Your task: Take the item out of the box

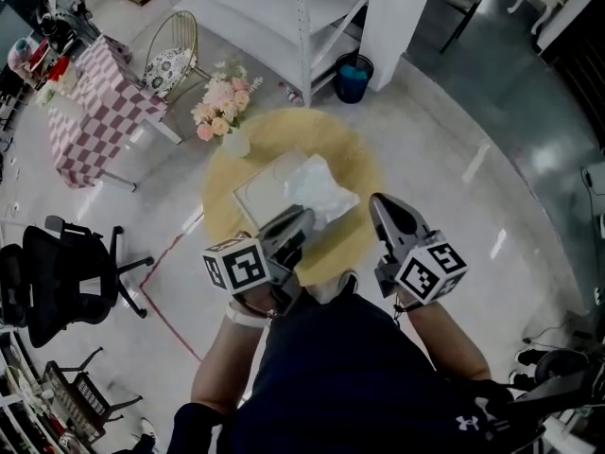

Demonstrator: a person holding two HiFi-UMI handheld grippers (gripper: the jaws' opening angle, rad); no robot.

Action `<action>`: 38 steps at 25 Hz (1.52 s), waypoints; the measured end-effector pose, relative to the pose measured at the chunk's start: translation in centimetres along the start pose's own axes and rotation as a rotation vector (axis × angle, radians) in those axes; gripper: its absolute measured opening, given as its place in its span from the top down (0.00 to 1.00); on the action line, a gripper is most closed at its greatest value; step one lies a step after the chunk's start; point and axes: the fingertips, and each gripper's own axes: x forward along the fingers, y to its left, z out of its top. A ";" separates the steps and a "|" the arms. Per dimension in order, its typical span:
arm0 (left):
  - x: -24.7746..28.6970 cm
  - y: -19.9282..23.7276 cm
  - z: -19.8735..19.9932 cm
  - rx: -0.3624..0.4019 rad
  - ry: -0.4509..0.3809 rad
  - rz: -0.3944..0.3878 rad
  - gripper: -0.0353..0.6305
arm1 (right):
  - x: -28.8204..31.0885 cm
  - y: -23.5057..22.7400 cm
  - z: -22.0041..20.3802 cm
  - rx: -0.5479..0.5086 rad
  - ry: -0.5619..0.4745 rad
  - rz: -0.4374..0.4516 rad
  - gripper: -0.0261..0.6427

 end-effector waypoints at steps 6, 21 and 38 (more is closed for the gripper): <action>-0.7 -3.5 2.0 0.104 -0.046 -0.064 0.92 | -0.3 1.2 3.3 -0.072 -0.069 0.004 0.94; -2.9 -7.8 5.0 0.385 -0.174 -0.111 0.92 | -0.8 4.2 7.2 -0.233 -0.181 0.015 0.94; -2.4 -6.6 5.0 0.569 -0.207 -0.047 0.92 | 0.1 2.6 5.3 -0.230 -0.133 -0.011 0.94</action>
